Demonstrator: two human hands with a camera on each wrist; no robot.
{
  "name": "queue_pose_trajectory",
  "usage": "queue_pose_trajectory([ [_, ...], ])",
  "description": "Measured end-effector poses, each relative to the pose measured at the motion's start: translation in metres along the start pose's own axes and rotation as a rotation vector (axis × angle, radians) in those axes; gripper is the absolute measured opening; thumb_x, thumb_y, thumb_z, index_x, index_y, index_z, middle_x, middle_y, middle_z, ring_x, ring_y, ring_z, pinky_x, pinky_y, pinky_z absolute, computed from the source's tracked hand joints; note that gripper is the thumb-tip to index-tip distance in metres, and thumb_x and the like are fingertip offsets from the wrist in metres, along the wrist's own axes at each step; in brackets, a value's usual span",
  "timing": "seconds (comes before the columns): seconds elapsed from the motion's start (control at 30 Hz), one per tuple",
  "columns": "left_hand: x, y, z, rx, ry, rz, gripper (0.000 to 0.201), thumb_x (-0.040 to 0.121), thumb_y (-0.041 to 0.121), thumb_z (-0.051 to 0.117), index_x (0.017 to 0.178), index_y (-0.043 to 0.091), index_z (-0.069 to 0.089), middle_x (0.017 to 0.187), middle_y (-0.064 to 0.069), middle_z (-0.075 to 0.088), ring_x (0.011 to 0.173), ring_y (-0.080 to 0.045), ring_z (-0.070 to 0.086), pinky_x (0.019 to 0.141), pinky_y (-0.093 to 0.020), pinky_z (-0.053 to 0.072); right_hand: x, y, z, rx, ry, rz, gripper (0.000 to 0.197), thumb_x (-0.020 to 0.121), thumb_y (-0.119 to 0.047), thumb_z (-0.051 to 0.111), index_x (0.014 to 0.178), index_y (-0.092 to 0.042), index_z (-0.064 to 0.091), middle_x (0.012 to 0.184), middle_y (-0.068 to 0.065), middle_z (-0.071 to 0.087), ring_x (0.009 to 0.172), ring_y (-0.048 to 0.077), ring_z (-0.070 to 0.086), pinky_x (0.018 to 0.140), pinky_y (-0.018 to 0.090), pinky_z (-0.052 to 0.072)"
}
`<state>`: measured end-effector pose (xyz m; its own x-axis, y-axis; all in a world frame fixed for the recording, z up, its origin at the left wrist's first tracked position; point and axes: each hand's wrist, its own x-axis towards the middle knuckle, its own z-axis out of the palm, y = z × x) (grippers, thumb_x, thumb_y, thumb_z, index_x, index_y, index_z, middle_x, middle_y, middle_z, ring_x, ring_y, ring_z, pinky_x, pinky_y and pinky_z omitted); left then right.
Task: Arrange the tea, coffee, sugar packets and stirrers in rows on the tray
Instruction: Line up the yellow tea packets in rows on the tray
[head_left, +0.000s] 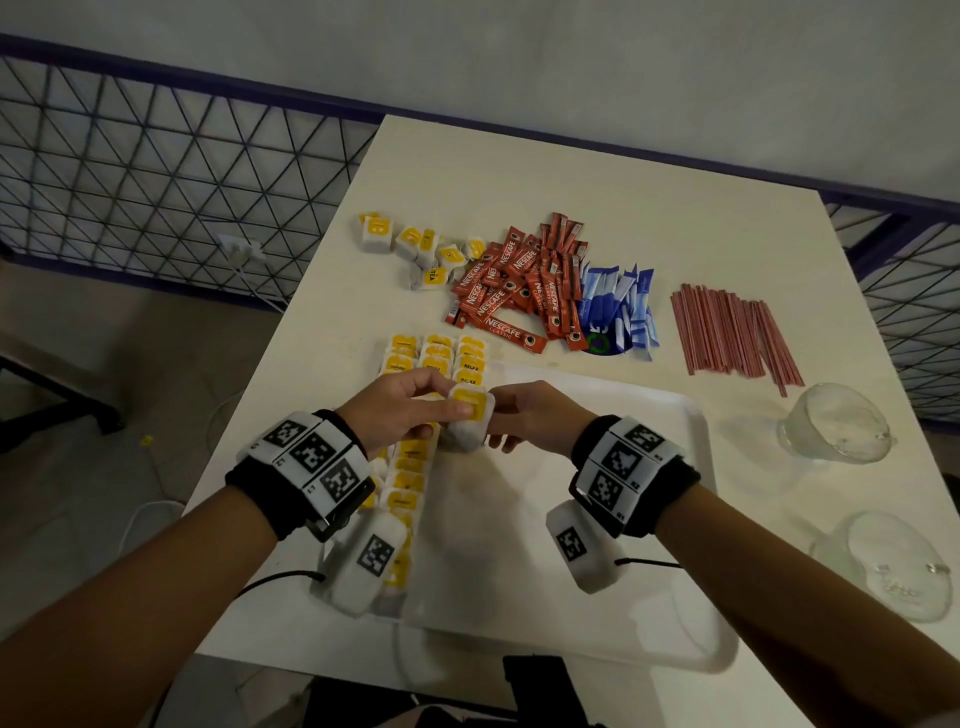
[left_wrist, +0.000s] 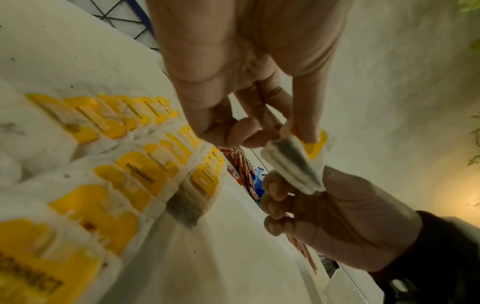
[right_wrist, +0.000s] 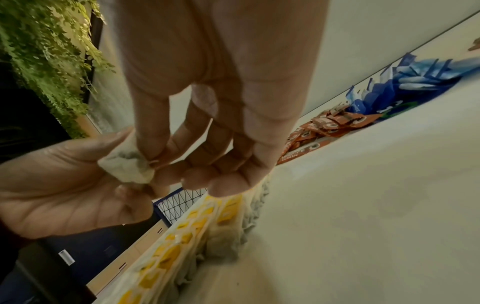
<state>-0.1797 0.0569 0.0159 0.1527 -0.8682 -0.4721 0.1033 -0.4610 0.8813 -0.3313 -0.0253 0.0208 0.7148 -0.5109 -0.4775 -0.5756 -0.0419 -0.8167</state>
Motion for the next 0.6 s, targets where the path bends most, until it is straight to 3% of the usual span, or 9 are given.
queue_pose_trajectory([
  [0.1,0.001,-0.003,0.001,-0.009,0.015,-0.003,0.027,0.080,0.001,0.066,0.065,0.015,0.048,0.060,0.002,0.045,0.049,-0.003,0.044,0.046,-0.011,0.040,-0.001,0.007,0.001,0.022,0.034,0.029,0.017,0.087,-0.006,0.059,0.101,0.003,0.064,0.063,-0.005,0.059,0.047,-0.004,0.053,0.058,0.015,0.047],
  [0.23,0.003,-0.010,0.000,0.079,0.030,0.001,0.020,0.079,0.001,0.068,0.072,0.013,0.053,0.049,0.009,0.056,0.046,0.000,0.051,0.048,-0.012,0.044,-0.004,0.009,0.000,0.073,0.065,0.034,0.015,0.086,-0.001,0.058,0.097,-0.010,0.060,0.071,-0.004,0.060,0.061,0.003,0.054,0.061,0.017,0.046],
  [0.33,0.004,-0.016,-0.001,0.234,-0.005,0.032,0.018,0.078,0.003,0.069,0.074,0.015,0.056,0.050,0.011,0.062,0.049,0.000,0.055,0.053,-0.013,0.045,-0.006,0.010,0.003,0.178,0.080,0.058,0.019,0.085,0.003,0.056,0.094,-0.014,0.058,0.076,0.000,0.059,0.067,0.010,0.052,0.064,0.021,0.043],
  [0.43,0.003,-0.023,0.001,0.364,-0.021,0.040,0.018,0.077,0.007,0.071,0.073,0.020,0.058,0.051,0.013,0.062,0.051,0.002,0.055,0.058,-0.019,0.045,-0.008,0.013,0.013,0.016,0.115,0.052,0.010,0.083,-0.012,0.066,0.082,-0.019,0.059,0.074,0.000,0.058,0.066,0.010,0.050,0.063,0.022,0.043],
  [0.5,0.001,-0.025,0.003,0.407,-0.029,0.034,0.016,0.077,0.014,0.072,0.073,0.020,0.058,0.049,0.013,0.061,0.049,0.004,0.053,0.055,-0.019,0.041,-0.008,0.015,0.019,-0.104,0.161,0.042,0.011,0.082,-0.019,0.068,0.090,-0.012,0.064,0.075,0.001,0.060,0.066,0.008,0.049,0.066,0.022,0.042],
  [0.6,-0.001,-0.025,0.002,0.503,-0.042,0.002,0.016,0.079,0.016,0.071,0.078,0.024,0.057,0.064,0.009,0.062,0.058,-0.011,0.055,0.054,-0.021,0.043,-0.004,0.014,0.024,-0.255,0.158,0.062,0.025,0.084,-0.023,0.067,0.103,-0.007,0.065,0.098,0.009,0.066,0.079,0.013,0.051,0.069,0.021,0.041],
])
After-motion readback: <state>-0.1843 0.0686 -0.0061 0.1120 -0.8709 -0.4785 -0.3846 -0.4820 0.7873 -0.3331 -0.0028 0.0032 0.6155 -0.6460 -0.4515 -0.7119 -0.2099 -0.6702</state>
